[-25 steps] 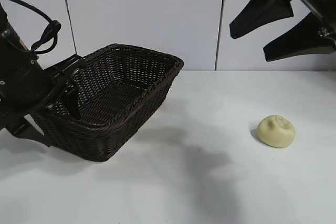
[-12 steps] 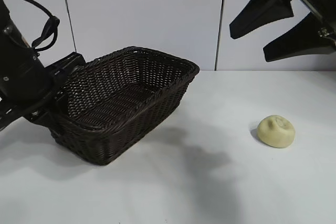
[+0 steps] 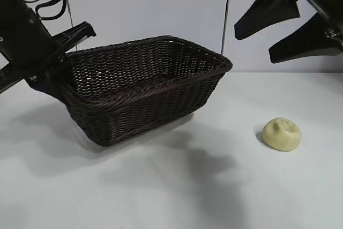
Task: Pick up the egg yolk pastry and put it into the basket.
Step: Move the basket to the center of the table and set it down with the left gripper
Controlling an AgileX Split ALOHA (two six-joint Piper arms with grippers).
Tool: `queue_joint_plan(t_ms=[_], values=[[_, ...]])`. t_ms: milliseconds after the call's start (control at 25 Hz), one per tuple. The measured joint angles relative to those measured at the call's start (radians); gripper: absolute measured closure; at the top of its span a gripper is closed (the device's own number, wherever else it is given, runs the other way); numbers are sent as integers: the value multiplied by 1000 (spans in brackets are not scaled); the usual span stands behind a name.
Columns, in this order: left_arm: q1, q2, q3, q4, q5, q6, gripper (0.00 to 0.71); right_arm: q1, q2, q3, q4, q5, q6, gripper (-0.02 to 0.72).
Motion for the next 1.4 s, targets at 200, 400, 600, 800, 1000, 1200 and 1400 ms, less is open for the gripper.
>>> queue_joint_plan(t_ms=[200, 400, 600, 800, 1000, 1200, 1400], values=[[21, 52, -73, -26, 115, 277, 614, 0, 0, 0, 0, 2, 0, 208], [21, 123, -183, -31, 230, 476, 614, 0, 0, 0, 0, 9, 0, 208], [21, 170, -243, -26, 259, 555, 614, 0, 0, 0, 0, 9, 0, 208], [21, 199, -246, -2, 257, 592, 614, 0, 0, 0, -2, 9, 0, 208], [45, 212, -246, -6, 252, 602, 614, 0, 0, 0, -2, 9, 0, 208], [56, 215, -246, -5, 246, 603, 613, 0, 0, 0, -3, 9, 0, 208], [56, 214, -246, -11, 242, 607, 396, 0, 0, 0, -6, 9, 0, 208]])
